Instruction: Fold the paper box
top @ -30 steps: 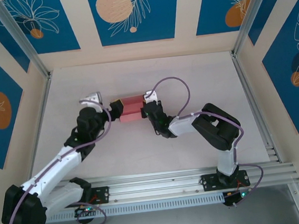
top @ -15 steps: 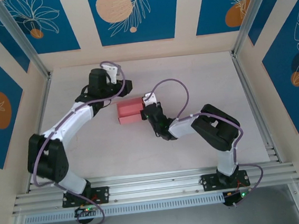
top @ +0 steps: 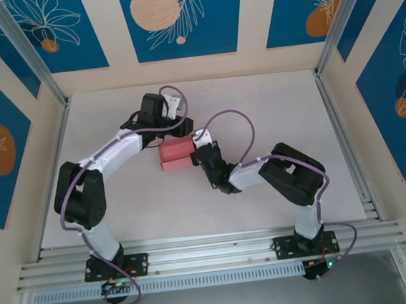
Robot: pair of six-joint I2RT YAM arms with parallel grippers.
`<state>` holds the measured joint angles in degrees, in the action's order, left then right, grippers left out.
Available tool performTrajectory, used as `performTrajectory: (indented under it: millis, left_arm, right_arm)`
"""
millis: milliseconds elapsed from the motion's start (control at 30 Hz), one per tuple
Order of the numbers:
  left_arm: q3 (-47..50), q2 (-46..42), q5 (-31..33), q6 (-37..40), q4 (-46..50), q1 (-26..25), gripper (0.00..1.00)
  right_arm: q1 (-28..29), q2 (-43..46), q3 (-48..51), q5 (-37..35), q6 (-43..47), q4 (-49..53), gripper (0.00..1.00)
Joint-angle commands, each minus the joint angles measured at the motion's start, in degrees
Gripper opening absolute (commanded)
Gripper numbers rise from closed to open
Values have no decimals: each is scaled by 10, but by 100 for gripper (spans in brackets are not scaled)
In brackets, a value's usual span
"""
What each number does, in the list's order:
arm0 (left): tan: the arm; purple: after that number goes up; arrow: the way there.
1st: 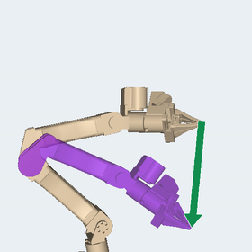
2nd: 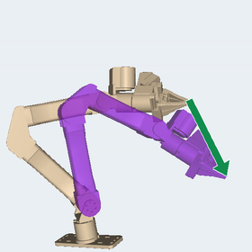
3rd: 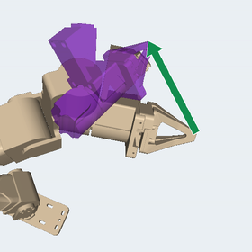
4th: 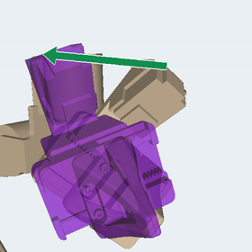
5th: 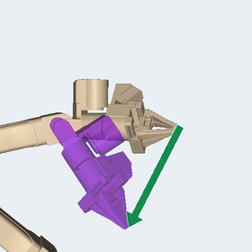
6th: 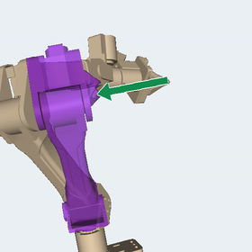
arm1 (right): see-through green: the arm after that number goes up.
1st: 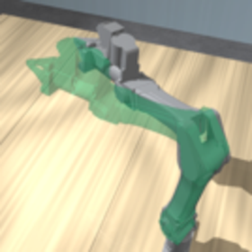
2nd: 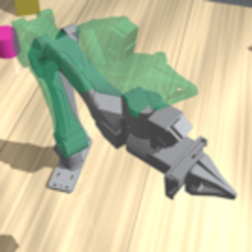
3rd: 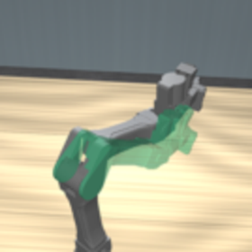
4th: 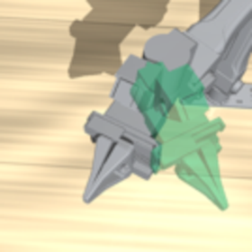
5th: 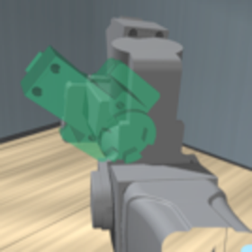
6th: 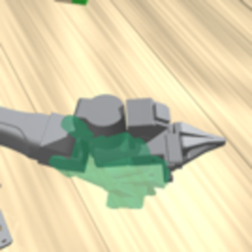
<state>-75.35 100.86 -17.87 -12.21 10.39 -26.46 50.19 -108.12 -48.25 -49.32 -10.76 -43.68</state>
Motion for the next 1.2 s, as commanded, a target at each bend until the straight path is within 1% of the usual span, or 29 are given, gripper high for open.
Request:
performTrajectory:
  millis: [0,100,233,367,467,567,633,800,900,1033,1167]
  left_arm:
    - [52,-2,-3,-32,-29,-5,41]
    - [92,-5,1,-53,-63,-5,38]
    - [120,-11,7,-74,-94,-5,37]
    - [132,-15,16,-83,-108,-5,37]
    - [144,-14,19,-92,-123,-5,37]
    - [155,-12,20,-103,-141,-6,37]
    - [158,-12,21,-107,-148,-6,37]
    - [170,-16,23,-112,-162,-8,36]
    - [178,-23,26,-113,-171,-7,37]
    - [179,-27,29,-112,-173,-8,37]
    - [179,-39,29,-108,-175,-8,36]
  right_arm:
    - [10,-6,27,-15,17,36,5]
    - [14,1,29,-16,20,38,9]
    - [18,17,30,-17,25,44,28]
    - [23,45,38,-24,23,58,44]
    - [34,73,49,-30,23,72,53]
    - [46,98,58,-44,30,92,60]
    - [54,116,64,-49,33,109,63]
    - [76,175,80,-69,41,157,63]
    - [81,218,80,-72,29,214,64]
    - [85,270,83,-70,18,263,64]
    - [79,310,59,-60,-12,350,65]
